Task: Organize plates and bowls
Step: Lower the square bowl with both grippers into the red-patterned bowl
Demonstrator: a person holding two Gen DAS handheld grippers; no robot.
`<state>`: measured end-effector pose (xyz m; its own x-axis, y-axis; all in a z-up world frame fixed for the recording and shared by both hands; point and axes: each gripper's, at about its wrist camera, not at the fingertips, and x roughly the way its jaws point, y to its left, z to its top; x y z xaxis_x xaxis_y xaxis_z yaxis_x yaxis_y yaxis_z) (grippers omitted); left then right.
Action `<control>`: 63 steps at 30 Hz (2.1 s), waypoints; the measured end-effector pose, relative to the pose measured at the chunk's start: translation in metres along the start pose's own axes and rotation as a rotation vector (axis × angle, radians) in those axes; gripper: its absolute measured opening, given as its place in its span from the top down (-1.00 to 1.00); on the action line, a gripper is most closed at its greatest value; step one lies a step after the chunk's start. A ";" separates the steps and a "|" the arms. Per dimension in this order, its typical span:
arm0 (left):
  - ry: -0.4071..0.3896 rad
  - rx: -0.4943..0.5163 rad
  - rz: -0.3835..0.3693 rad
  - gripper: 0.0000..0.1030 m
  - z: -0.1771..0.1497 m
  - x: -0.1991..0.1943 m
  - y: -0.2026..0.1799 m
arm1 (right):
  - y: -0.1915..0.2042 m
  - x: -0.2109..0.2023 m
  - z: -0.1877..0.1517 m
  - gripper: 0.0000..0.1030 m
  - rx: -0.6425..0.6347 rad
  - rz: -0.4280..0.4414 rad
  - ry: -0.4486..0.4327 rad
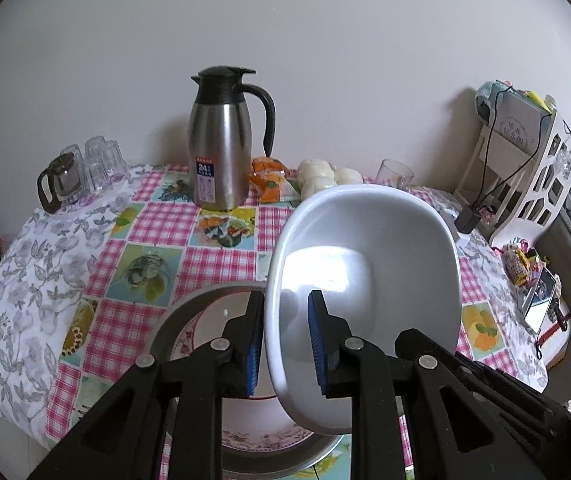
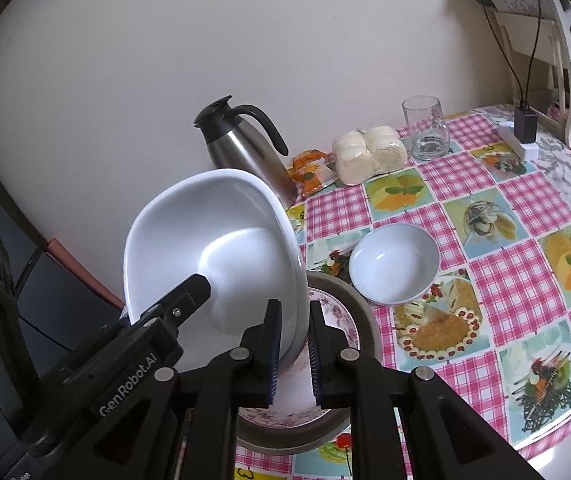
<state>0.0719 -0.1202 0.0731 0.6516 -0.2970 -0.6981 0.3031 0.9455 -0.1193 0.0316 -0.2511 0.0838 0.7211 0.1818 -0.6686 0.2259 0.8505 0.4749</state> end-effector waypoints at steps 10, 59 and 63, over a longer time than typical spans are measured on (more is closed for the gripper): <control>0.064 -0.042 0.037 0.58 -0.005 0.019 0.014 | -0.001 0.024 -0.005 0.72 0.002 -0.005 0.057; 0.205 -0.218 0.002 0.53 -0.018 0.064 0.073 | 0.013 0.096 -0.019 0.50 -0.020 -0.062 0.183; 0.201 -0.223 -0.004 0.53 -0.017 0.063 0.074 | 0.015 0.091 -0.017 0.50 -0.019 -0.053 0.164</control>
<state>0.1233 -0.0667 0.0084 0.4934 -0.2897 -0.8201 0.1311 0.9569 -0.2592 0.0891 -0.2135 0.0205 0.5920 0.2131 -0.7773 0.2474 0.8698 0.4269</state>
